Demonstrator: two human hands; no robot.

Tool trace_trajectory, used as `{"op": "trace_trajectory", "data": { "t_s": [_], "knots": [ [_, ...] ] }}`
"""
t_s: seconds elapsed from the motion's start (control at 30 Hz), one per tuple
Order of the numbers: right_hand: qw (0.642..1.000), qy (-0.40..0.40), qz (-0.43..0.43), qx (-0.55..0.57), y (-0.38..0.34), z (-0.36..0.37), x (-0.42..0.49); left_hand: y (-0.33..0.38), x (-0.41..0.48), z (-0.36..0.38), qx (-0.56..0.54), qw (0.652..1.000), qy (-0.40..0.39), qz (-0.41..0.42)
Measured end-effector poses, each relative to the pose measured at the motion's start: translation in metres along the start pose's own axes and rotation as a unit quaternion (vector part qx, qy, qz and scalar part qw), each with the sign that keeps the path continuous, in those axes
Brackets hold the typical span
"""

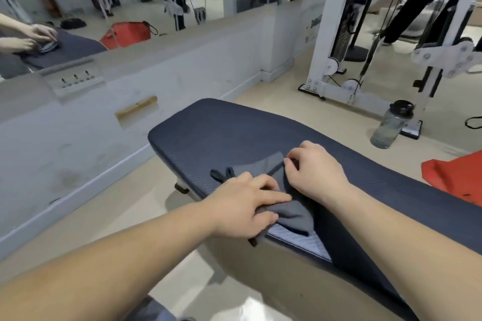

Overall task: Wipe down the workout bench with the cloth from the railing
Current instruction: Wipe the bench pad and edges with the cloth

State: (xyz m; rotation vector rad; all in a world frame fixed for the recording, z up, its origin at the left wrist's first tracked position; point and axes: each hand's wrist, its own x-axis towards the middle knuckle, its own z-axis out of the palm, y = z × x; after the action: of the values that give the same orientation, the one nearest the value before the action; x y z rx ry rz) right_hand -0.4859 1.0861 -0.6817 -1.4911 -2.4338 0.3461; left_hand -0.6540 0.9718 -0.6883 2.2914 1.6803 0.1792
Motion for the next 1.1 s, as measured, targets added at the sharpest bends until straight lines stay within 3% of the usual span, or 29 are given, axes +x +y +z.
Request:
{"op": "trace_trajectory", "data": {
  "t_s": [0.07,0.13,0.2,0.27,0.37,0.43,0.5,0.57,0.67,0.7,0.77,0.83,0.93,1.1],
  "knots": [
    [1.000,-0.004,0.007,0.010,-0.005,0.002,0.003,-0.036,-0.010,-0.003,0.020,0.999,0.033,-0.020],
    [1.000,-0.006,0.001,0.013,-0.009,0.002,0.004,-0.076,-0.014,-0.009,0.052,0.987,0.064,-0.137],
    [1.000,-0.011,-0.014,0.004,-0.014,0.001,0.005,-0.097,-0.012,-0.016,0.035,0.946,0.094,-0.308],
    [1.000,-0.016,-0.021,0.015,-0.020,0.001,0.005,-0.089,-0.005,-0.017,0.046,0.921,0.096,-0.376],
    [0.999,-0.022,-0.033,0.033,-0.032,0.006,0.005,-0.055,-0.009,-0.011,0.073,0.964,0.064,-0.249],
    [0.997,-0.015,-0.058,0.040,-0.044,0.011,0.008,-0.050,-0.021,-0.010,0.024,0.989,0.062,-0.129],
    [0.994,-0.016,-0.088,0.060,-0.061,0.014,0.011,-0.061,-0.028,-0.013,-0.045,0.992,0.073,-0.093],
    [0.989,-0.054,-0.122,0.059,-0.081,0.016,0.011,-0.071,-0.029,-0.020,-0.207,0.963,0.091,-0.149],
    [0.981,-0.152,-0.123,-0.014,-0.107,0.018,0.013,-0.082,-0.017,-0.046,-0.446,0.827,0.160,-0.304],
    [0.975,-0.181,-0.114,-0.052,-0.113,0.016,0.015,-0.088,-0.015,-0.052,-0.457,0.790,0.209,-0.352],
    [0.958,-0.244,-0.101,-0.107,-0.126,0.012,0.011,-0.099,-0.018,-0.053,-0.412,0.749,0.317,-0.410],
    [0.935,-0.296,-0.093,-0.170,-0.144,0.015,0.000,-0.110,-0.028,-0.045,-0.376,0.750,0.354,-0.414],
    [0.915,-0.283,-0.096,-0.269,-0.162,0.038,-0.016,-0.136,-0.042,-0.037,-0.283,0.805,0.341,-0.394],
    [0.944,-0.225,-0.135,-0.201,-0.179,0.064,0.023,-0.179,-0.049,-0.028,-0.251,0.792,0.347,-0.434]
  ]
}}
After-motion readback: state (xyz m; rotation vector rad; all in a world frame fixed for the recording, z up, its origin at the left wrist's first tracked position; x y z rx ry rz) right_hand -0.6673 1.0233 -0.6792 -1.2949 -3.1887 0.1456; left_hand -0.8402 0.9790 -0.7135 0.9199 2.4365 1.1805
